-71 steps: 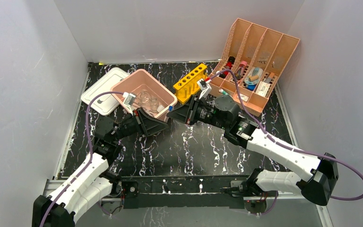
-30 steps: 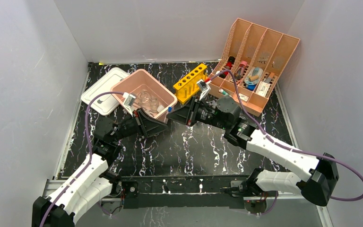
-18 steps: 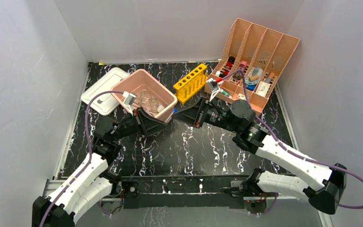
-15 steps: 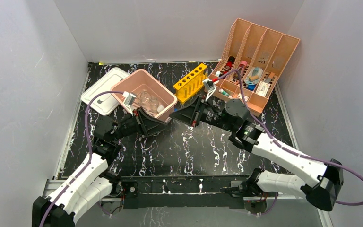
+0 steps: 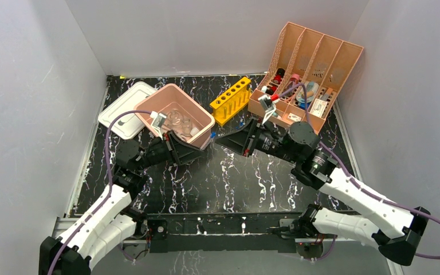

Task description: Organize the chemistry lab equipment

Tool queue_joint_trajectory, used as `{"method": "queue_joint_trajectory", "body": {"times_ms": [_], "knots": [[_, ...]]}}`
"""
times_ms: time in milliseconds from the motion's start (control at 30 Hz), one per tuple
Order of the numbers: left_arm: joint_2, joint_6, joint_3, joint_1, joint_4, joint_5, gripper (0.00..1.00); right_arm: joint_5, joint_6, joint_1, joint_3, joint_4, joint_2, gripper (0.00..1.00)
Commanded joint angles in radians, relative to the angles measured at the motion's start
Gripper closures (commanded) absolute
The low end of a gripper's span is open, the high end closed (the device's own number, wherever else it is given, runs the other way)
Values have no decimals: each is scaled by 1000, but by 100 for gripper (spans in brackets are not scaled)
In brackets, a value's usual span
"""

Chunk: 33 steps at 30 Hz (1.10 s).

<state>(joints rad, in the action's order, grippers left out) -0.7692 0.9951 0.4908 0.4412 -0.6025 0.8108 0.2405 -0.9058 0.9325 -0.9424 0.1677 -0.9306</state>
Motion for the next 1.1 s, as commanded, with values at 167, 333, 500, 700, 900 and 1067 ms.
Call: {"method": "queue_joint_trajectory", "body": {"times_ms": [167, 333, 500, 700, 900, 1067], "knots": [[-12, 7, 35, -4, -56, 11, 89, -546, 293, -3, -110, -211, 107, 3], [-3, 2, 44, -3, -38, 13, 89, -527, 380, -12, -217, -279, 78, 2], [-1, 8, 46, -2, -49, 17, 89, -436, 391, -14, -245, -331, 20, 2], [-1, 15, 53, -3, -53, 28, 89, -135, 387, -80, -233, -256, -34, 64], [17, 16, 44, -4, -47, 20, 89, -68, 339, -173, -243, -253, -48, 38], [21, 26, 40, -3, -61, 22, 89, 195, 229, -302, -145, -135, -82, 5]]}}
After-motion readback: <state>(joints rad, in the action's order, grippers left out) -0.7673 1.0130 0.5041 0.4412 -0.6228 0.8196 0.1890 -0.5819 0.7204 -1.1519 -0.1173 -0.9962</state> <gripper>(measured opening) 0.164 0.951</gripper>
